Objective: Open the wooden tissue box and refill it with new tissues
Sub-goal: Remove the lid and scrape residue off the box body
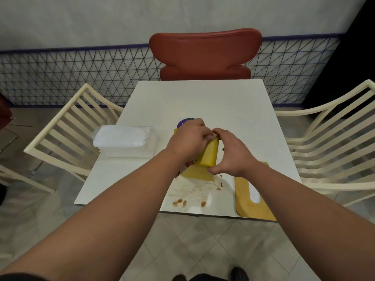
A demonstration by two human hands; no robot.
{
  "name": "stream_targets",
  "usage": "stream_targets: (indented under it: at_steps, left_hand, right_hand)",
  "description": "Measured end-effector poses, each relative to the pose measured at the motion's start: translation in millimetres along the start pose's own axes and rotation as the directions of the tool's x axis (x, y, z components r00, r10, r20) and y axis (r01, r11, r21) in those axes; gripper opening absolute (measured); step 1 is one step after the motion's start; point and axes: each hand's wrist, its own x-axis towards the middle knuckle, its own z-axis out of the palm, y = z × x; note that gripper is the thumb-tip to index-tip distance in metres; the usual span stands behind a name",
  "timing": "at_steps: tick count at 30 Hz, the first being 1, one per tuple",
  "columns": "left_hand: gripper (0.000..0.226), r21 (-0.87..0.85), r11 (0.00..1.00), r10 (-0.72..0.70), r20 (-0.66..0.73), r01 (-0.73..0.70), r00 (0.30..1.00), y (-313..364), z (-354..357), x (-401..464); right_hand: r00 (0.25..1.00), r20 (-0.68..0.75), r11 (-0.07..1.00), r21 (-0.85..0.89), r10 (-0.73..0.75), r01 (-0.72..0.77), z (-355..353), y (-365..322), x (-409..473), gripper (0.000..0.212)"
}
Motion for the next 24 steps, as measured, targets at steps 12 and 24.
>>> stream_targets:
  at_steps: [12,24]
  left_hand:
    - [0.021,-0.028,0.999,-0.035,-0.120,0.032,0.992,-8.5,3.0,-19.6]
    - [0.023,-0.139,0.925,-0.380,-0.274,0.354,0.884,-62.9,-10.1,-47.3]
  right_hand:
    - [1.000,-0.002,0.999,-0.035,0.014,-0.014,-0.3,-3.9,-1.8,0.108]
    - [0.991,0.134,0.972,-0.235,0.020,0.012,-13.2,-16.2,0.3,0.122]
